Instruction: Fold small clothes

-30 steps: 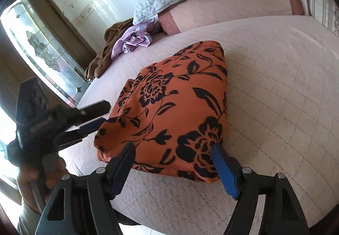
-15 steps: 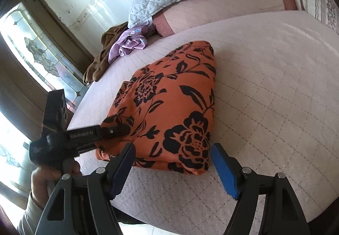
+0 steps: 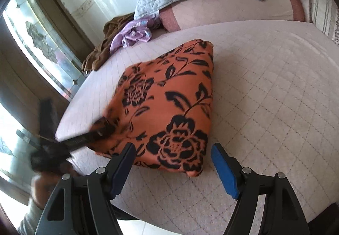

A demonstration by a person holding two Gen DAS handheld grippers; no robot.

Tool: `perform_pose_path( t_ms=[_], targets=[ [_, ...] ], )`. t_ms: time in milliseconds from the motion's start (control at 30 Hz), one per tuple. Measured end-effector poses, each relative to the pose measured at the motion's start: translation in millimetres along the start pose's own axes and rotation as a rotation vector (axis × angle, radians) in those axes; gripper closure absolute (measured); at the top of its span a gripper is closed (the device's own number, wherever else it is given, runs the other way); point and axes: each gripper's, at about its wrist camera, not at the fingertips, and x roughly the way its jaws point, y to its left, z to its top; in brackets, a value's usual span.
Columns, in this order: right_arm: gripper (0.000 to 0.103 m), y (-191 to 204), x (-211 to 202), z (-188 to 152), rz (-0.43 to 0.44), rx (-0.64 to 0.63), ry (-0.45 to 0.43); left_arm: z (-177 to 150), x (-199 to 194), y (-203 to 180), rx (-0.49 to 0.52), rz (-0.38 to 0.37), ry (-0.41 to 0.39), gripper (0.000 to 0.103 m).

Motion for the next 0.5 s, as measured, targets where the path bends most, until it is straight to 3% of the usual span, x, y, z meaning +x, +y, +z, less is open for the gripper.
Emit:
perform_pose_path(
  t_ms=[67,133,167,200,267,500],
  targets=[
    [0.026,-0.8,5.2,-0.8,-0.007,0.004,0.016,4.5,-19.7,-8.0,0.026,-0.006,-0.067,0.088],
    [0.026,0.5,6.5,-1.4,-0.008,0.011,0.012,1.5,-24.9,-8.3,0.058,0.041,-0.118,0.088],
    [0.026,1.3,6.9,-1.3,-0.007,0.010,0.012,-2.7,-16.1,-2.0,0.058,0.077,-0.103,0.088],
    [0.026,2.6,7.6,-1.9,-0.007,0.006,0.013,-8.4,5.3,13.1,0.012,0.093,-0.023,0.088],
    [0.026,3.4,8.9,-4.4,-0.006,0.001,0.020,-17.3,30.7,29.5,-0.043,0.073,0.071,0.088],
    [0.026,5.4,11.1,-6.9,0.008,0.004,0.033,-9.5,35.0,24.0,-0.040,0.058,0.061,0.084]
  ],
)
